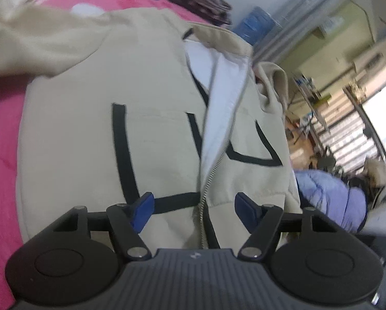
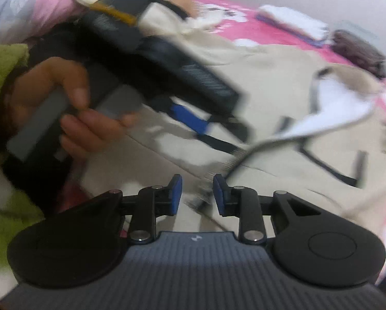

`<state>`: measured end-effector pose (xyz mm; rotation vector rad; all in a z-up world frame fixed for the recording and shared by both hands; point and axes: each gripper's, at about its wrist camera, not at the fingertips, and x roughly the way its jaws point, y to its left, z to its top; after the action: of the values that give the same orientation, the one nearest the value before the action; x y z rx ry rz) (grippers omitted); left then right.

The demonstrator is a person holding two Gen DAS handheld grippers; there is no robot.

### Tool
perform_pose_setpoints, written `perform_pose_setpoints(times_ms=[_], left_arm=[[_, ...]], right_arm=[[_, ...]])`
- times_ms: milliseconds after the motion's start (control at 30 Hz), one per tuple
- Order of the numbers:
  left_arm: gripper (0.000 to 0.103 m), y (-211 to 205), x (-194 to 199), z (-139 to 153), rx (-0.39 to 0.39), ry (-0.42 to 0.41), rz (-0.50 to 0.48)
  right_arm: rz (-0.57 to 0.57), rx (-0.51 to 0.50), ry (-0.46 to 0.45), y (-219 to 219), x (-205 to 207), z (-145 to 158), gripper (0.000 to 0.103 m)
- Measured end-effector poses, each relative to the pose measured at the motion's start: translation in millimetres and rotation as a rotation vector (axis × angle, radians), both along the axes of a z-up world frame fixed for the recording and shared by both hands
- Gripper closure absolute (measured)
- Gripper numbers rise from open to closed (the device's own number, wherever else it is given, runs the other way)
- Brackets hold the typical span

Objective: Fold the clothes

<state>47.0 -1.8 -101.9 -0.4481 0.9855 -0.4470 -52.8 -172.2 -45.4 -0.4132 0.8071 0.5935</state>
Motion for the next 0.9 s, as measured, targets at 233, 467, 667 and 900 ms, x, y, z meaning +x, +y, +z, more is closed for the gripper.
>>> perform_pose_setpoints(times_ms=[233, 467, 667, 900], left_arm=[[0.052, -32.9, -18.0, 13.7, 0.150, -0.062, -0.140], [0.085, -54.8, -28.6, 5.4, 0.303, -0.038, -0.162], [0.099, -59.2, -31.2, 13.5, 0.317, -0.044, -0.145], [0.102, -76.0, -41.6, 18.0, 0.293, -0.035, -0.229]], right_arm=[[-0.096, -0.330, -0.112, -65.1, 4.5, 1.4, 0.068], [0.023, -0.509, -0.090, -64.7, 29.1, -52.9, 0.070], [-0.084, -0.599, -0.205, -78.4, 23.4, -40.7, 0.101], [-0.267, -0.649, -0.131, -126.3, -4.7, -32.6, 0.101]])
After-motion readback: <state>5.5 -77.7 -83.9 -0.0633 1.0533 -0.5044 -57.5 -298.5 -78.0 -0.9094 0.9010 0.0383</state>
